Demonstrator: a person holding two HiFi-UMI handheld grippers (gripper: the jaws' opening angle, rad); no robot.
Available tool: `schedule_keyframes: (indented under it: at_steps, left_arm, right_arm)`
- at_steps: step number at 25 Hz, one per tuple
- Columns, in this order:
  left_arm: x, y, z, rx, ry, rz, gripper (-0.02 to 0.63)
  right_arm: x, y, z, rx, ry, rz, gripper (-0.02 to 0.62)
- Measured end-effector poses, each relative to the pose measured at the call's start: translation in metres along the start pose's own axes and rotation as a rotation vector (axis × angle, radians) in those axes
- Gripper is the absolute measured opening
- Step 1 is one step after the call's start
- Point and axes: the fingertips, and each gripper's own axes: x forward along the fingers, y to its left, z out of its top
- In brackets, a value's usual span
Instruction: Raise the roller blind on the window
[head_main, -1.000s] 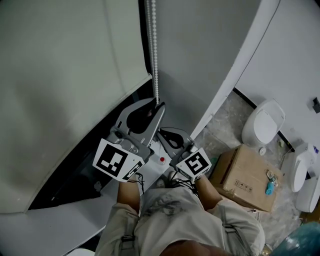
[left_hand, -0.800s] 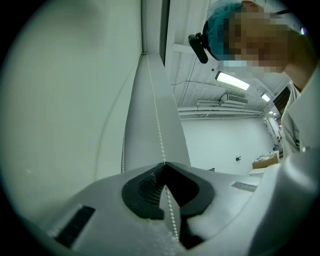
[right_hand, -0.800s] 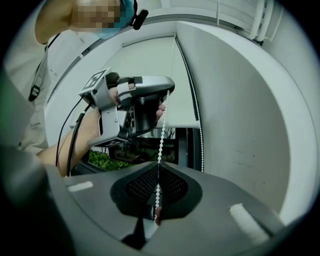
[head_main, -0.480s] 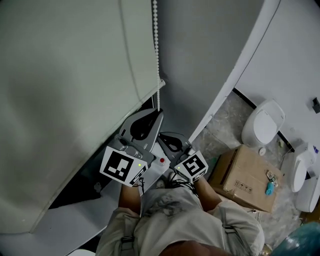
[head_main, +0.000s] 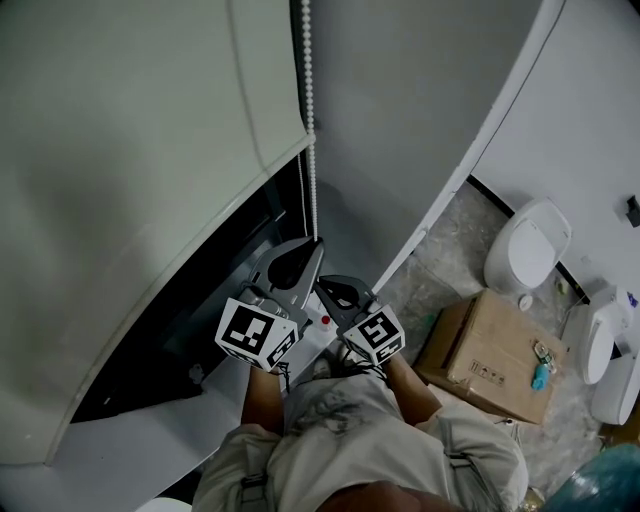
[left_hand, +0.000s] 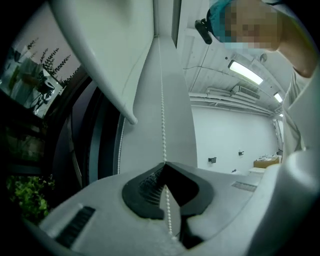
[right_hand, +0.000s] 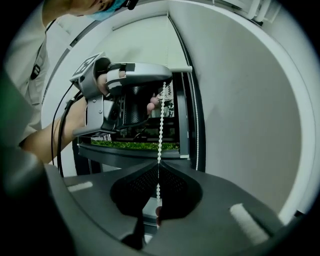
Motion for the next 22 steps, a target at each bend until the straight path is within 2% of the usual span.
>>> schedule_keyframes:
  at_steps: [6,22]
  left_arm:
    - [-0.002,0.007,-0.037,-0.055,0.049,0.012,0.011]
    - [-0.014,0.003,-0.11,-0.132,0.159,0.028,0.011]
  right_arm:
    - [0.008,0.0,-0.036,0.032,0.046,0.003,0.011]
    - [0.013,0.007,-0.108,0.069,0.2,0.026,0.011]
